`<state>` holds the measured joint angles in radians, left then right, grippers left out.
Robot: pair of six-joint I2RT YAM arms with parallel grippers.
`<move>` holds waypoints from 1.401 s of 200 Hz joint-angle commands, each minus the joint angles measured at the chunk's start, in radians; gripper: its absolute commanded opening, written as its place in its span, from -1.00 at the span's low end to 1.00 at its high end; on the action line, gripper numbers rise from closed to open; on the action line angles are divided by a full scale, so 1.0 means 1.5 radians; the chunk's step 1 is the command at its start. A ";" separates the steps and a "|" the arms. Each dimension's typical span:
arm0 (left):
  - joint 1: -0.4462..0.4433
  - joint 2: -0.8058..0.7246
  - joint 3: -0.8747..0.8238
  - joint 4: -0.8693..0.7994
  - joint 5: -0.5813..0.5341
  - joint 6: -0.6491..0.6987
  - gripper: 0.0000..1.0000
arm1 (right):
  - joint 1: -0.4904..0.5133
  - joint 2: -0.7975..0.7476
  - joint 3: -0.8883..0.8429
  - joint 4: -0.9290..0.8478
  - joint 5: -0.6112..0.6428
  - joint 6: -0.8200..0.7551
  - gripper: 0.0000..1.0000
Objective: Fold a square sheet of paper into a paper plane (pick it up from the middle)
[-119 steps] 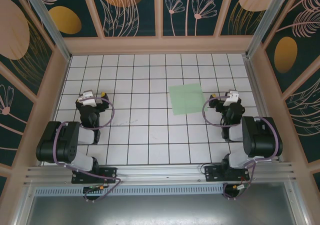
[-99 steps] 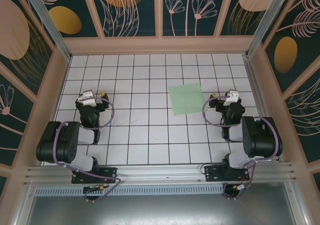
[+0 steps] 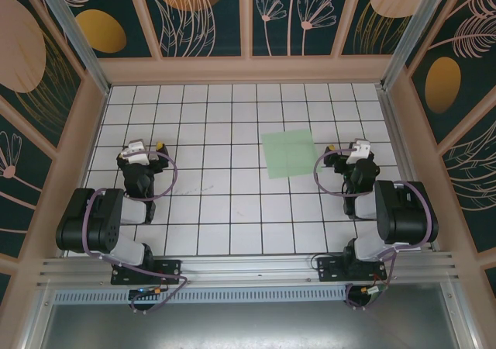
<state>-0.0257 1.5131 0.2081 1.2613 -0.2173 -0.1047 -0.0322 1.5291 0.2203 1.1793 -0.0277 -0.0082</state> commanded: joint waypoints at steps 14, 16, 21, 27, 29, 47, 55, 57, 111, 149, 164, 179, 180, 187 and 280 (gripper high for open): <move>0.005 0.006 0.011 0.026 0.003 0.007 0.98 | -0.004 0.008 0.013 0.036 -0.011 0.013 0.98; 0.005 0.006 0.011 0.026 0.003 0.007 0.98 | -0.005 0.008 0.013 0.036 -0.010 0.013 0.98; 0.005 0.005 0.011 0.026 0.003 0.007 0.97 | -0.005 0.008 0.013 0.036 -0.010 0.013 0.98; 0.005 0.005 0.010 0.027 0.003 0.007 0.98 | -0.005 0.008 0.013 0.037 -0.010 0.013 0.98; 0.005 0.005 0.010 0.028 0.003 0.007 0.98 | -0.005 0.008 0.012 0.038 -0.010 0.013 0.98; 0.005 0.003 0.005 0.034 -0.003 0.007 0.98 | -0.004 0.006 0.014 0.035 -0.007 0.012 0.98; 0.005 -0.006 0.006 0.028 -0.019 0.000 0.97 | -0.001 -0.009 0.024 0.007 0.000 0.013 0.98; 0.005 -0.010 0.006 0.025 -0.022 -0.002 0.97 | 0.000 -0.014 0.026 -0.002 0.002 0.011 0.98; 0.005 -0.176 0.076 -0.264 -0.076 -0.067 0.97 | 0.062 -0.133 0.197 -0.387 0.154 0.098 0.98; 0.005 -0.245 0.223 -0.619 -0.038 -0.230 0.98 | 0.120 -0.107 0.349 -0.630 0.064 0.243 0.98; 0.005 -0.254 0.255 -0.696 0.006 -0.272 0.97 | 0.150 -0.084 0.381 -0.660 0.032 0.296 0.98; 0.005 -0.264 0.264 -0.730 0.043 -0.313 0.97 | 0.176 -0.047 0.419 -0.697 -0.017 0.342 0.98; 0.005 -0.265 0.264 -0.731 0.046 -0.315 0.97 | 0.177 -0.044 0.422 -0.700 -0.019 0.344 0.98; 0.005 -0.269 0.265 -0.740 0.065 -0.328 0.98 | 0.185 -0.021 0.443 -0.721 -0.029 0.365 0.98; 0.005 -0.215 0.276 -0.761 0.254 -0.369 0.97 | 0.262 0.208 0.616 -0.871 -0.048 0.461 0.78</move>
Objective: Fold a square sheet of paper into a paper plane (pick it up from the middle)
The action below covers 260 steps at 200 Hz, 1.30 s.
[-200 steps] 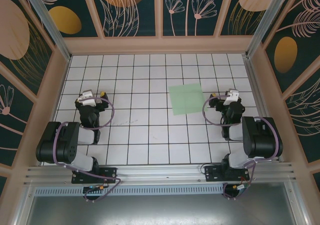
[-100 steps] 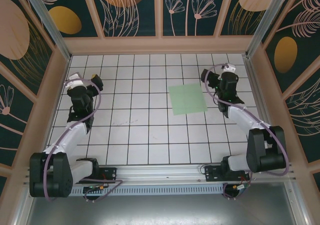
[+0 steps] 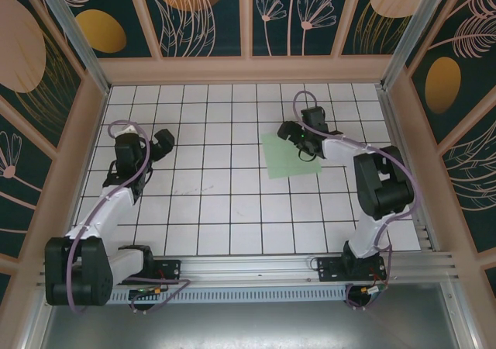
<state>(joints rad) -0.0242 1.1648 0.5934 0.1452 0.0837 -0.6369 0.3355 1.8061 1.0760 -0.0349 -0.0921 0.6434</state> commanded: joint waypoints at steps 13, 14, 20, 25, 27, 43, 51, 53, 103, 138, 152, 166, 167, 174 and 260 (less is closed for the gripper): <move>0.004 0.026 0.022 -0.013 0.062 -0.015 0.97 | 0.025 0.034 0.053 -0.075 0.007 0.030 0.78; 0.004 0.027 0.022 -0.013 0.063 -0.015 0.97 | 0.025 0.035 0.053 -0.076 0.008 0.030 0.78; 0.004 0.032 0.024 -0.013 0.066 -0.014 0.97 | 0.028 0.040 0.055 -0.083 0.012 0.031 0.78; 0.004 0.035 0.025 -0.013 0.067 -0.014 0.97 | 0.029 0.042 0.057 -0.087 0.014 0.031 0.78; 0.004 0.037 0.026 -0.013 0.068 -0.015 0.97 | 0.030 0.044 0.057 -0.088 0.015 0.032 0.77; 0.004 0.046 0.029 -0.011 0.074 -0.014 0.97 | 0.036 0.049 0.055 -0.099 0.025 0.039 0.78; 0.004 0.049 0.028 -0.009 0.074 -0.016 0.97 | 0.040 0.050 0.052 -0.103 0.025 0.040 0.77; 0.004 0.050 0.027 -0.009 0.074 -0.016 0.97 | 0.041 0.050 0.052 -0.105 0.025 0.040 0.78; 0.004 0.065 0.023 0.002 0.091 -0.026 0.97 | 0.085 0.051 0.023 -0.144 0.033 0.053 0.76; 0.004 0.067 0.010 0.011 0.104 -0.036 0.97 | 0.167 0.030 -0.045 -0.167 0.038 0.098 0.76; 0.004 0.067 0.002 0.016 0.109 -0.041 0.97 | 0.212 0.019 -0.082 -0.167 0.035 0.124 0.76; 0.003 0.066 -0.005 0.021 0.113 -0.044 0.97 | 0.252 0.011 -0.101 -0.180 0.037 0.139 0.76; 0.004 0.066 -0.006 0.021 0.114 -0.044 0.97 | 0.254 0.010 -0.101 -0.182 0.038 0.139 0.76; 0.004 0.066 -0.008 0.023 0.115 -0.046 0.97 | 0.266 0.005 -0.098 -0.197 0.046 0.139 0.76; 0.003 0.060 -0.029 0.039 0.144 -0.062 0.97 | 0.228 0.002 0.048 -0.319 0.097 -0.122 0.98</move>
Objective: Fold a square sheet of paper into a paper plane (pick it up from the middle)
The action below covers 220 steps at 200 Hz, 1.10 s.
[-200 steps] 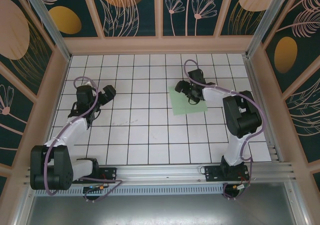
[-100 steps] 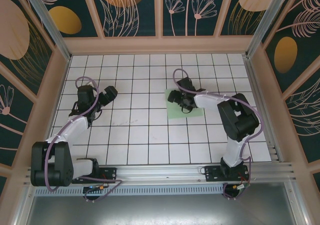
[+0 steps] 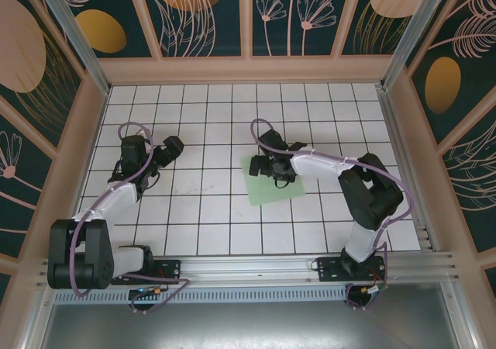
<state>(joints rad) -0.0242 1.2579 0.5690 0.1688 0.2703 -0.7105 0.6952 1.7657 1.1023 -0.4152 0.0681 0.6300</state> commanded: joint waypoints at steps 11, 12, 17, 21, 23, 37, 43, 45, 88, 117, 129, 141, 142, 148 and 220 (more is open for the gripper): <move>0.003 0.000 -0.015 0.026 0.024 -0.015 0.97 | -0.014 0.045 0.044 -0.076 -0.006 -0.136 0.98; 0.003 0.000 -0.015 0.026 0.024 -0.015 0.97 | -0.014 0.046 0.045 -0.077 -0.006 -0.137 0.98; 0.003 0.001 -0.016 0.027 0.025 -0.016 0.97 | -0.014 0.052 0.051 -0.079 -0.006 -0.145 0.98; 0.003 0.002 -0.017 0.028 0.026 -0.016 0.97 | -0.015 0.057 0.055 -0.080 -0.005 -0.149 0.98; 0.003 0.003 -0.017 0.029 0.027 -0.018 0.97 | -0.016 0.059 0.057 -0.082 -0.005 -0.150 0.98; 0.003 0.004 -0.018 0.030 0.029 -0.019 0.97 | -0.018 0.073 0.070 -0.084 -0.009 -0.160 0.98; 0.003 0.005 -0.018 0.031 0.030 -0.021 0.97 | -0.018 0.079 0.075 -0.086 -0.007 -0.161 0.98; 0.003 0.005 -0.018 0.030 0.031 -0.021 0.97 | -0.019 0.081 0.076 -0.085 -0.007 -0.161 0.98; 0.003 0.007 -0.017 0.032 0.035 -0.024 0.97 | -0.019 0.118 0.077 -0.091 0.000 -0.156 0.93; 0.003 0.013 -0.016 0.035 0.041 -0.028 0.97 | -0.019 0.137 0.055 -0.087 0.007 -0.148 0.87; 0.003 0.015 -0.016 0.037 0.043 -0.029 0.97 | -0.019 0.145 0.047 -0.084 0.010 -0.143 0.84; 0.003 0.015 -0.016 0.037 0.044 -0.030 0.97 | -0.018 0.153 0.041 -0.085 0.016 -0.139 0.83; 0.003 0.016 -0.016 0.037 0.044 -0.030 0.97 | -0.018 0.153 0.041 -0.085 0.016 -0.138 0.82; 0.003 0.016 -0.016 0.037 0.045 -0.030 0.97 | -0.018 0.157 0.038 -0.084 0.019 -0.137 0.82; 0.003 0.015 -0.020 0.037 0.051 -0.033 0.97 | -0.021 0.164 0.027 -0.071 0.041 -0.124 0.67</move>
<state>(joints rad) -0.0242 1.2747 0.5552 0.1833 0.3290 -0.7467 0.6769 1.9141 1.2083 -0.5201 0.1127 0.4286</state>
